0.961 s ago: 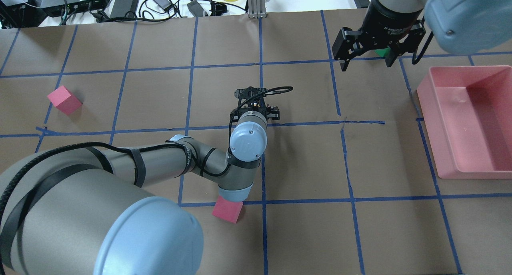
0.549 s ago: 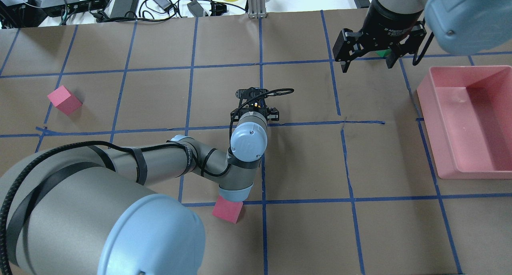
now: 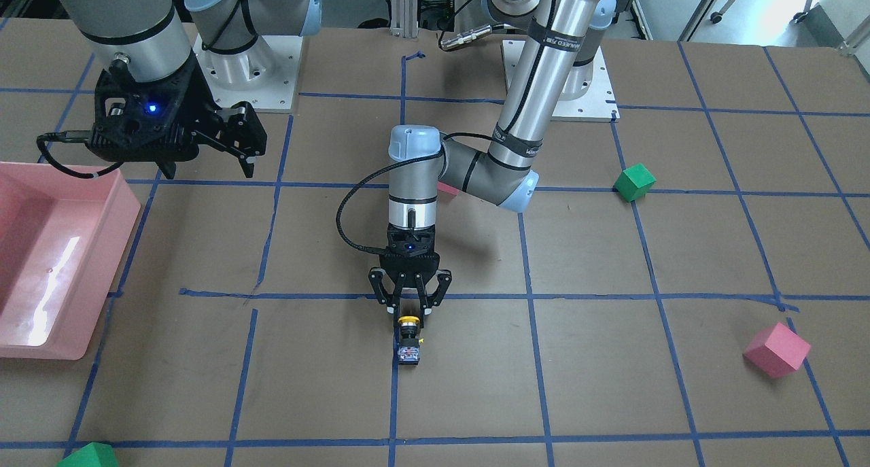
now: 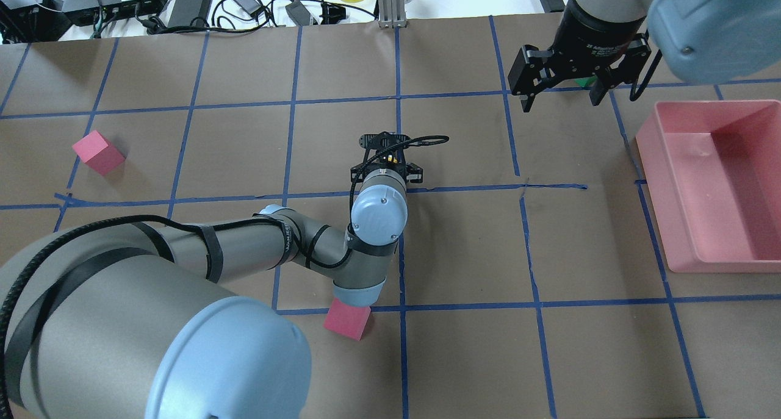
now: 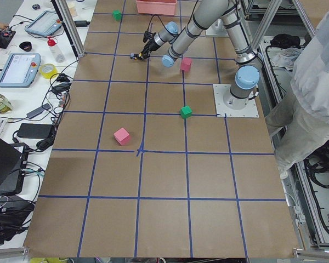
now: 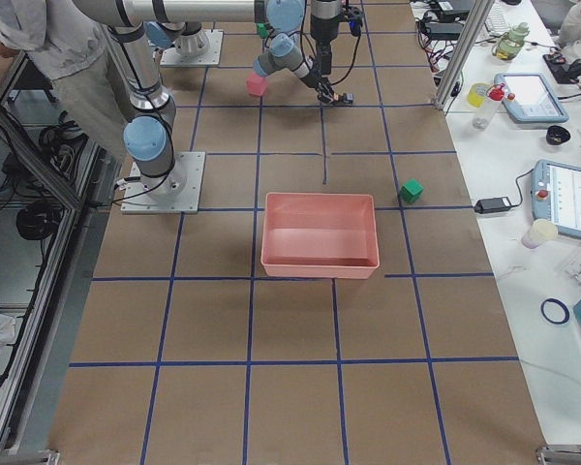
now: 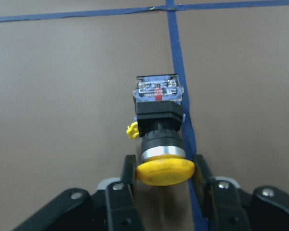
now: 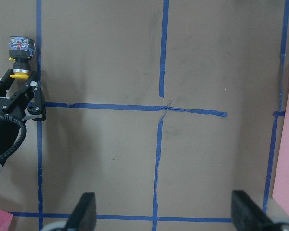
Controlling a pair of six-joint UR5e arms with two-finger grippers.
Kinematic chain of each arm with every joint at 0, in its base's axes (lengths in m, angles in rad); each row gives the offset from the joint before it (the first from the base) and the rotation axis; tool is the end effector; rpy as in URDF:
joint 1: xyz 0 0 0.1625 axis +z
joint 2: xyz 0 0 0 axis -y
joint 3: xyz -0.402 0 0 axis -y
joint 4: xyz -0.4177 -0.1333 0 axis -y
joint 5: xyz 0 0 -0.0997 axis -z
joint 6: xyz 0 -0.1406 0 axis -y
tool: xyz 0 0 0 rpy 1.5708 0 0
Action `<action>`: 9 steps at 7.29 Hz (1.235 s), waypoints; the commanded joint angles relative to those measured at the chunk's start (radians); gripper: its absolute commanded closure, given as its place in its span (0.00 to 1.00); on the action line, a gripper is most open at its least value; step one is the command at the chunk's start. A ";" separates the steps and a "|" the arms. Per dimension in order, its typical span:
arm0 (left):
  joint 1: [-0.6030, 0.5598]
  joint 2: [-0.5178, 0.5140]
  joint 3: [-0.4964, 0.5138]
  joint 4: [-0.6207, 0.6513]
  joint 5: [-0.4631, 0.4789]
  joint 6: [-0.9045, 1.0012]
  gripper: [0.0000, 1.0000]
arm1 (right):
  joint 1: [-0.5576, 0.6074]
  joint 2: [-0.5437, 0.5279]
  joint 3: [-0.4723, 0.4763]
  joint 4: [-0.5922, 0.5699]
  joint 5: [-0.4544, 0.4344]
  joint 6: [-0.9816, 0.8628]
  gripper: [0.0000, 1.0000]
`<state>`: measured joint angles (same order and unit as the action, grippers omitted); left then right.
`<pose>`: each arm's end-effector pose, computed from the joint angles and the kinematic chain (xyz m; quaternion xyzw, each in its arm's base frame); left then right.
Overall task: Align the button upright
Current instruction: 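Grasp the switch by its yellow cap with the left gripper and lift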
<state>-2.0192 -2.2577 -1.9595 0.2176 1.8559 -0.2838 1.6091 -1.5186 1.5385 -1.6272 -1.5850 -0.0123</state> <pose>-0.3520 -0.5154 0.0689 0.0269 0.9286 -0.3701 0.0007 0.1520 -0.5379 0.4188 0.0252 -0.9995 0.0183 0.0069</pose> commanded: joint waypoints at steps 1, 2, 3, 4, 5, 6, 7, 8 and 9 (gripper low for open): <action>0.022 0.041 0.004 -0.041 -0.003 0.023 1.00 | 0.000 0.002 0.000 0.001 -0.001 0.000 0.00; 0.054 0.081 0.005 -0.102 -0.016 0.020 1.00 | 0.000 0.002 0.000 0.000 -0.001 0.000 0.00; 0.077 0.130 0.007 -0.221 -0.021 0.018 1.00 | 0.000 0.002 0.000 0.001 -0.001 -0.001 0.00; 0.100 0.182 0.027 -0.350 -0.065 0.008 1.00 | 0.000 0.002 0.000 0.001 -0.001 -0.002 0.00; 0.131 0.225 0.075 -0.512 -0.122 0.002 1.00 | 0.000 0.002 0.000 0.001 -0.001 0.000 0.00; 0.151 0.259 0.135 -0.679 -0.171 -0.052 1.00 | 0.000 0.002 0.000 0.000 -0.001 -0.003 0.00; 0.157 0.283 0.215 -0.909 -0.267 -0.212 1.00 | 0.000 0.000 0.000 0.000 0.002 -0.005 0.00; 0.174 0.293 0.317 -1.140 -0.420 -0.383 1.00 | 0.000 0.000 0.000 -0.002 0.002 -0.018 0.00; 0.178 0.267 0.415 -1.329 -0.461 -0.470 1.00 | -0.001 0.000 0.000 -0.002 -0.001 -0.018 0.00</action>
<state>-1.8515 -1.9796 -1.6603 -0.8657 1.4859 -0.6166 1.6088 -1.5184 1.5386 -1.6285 -1.5842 -0.0257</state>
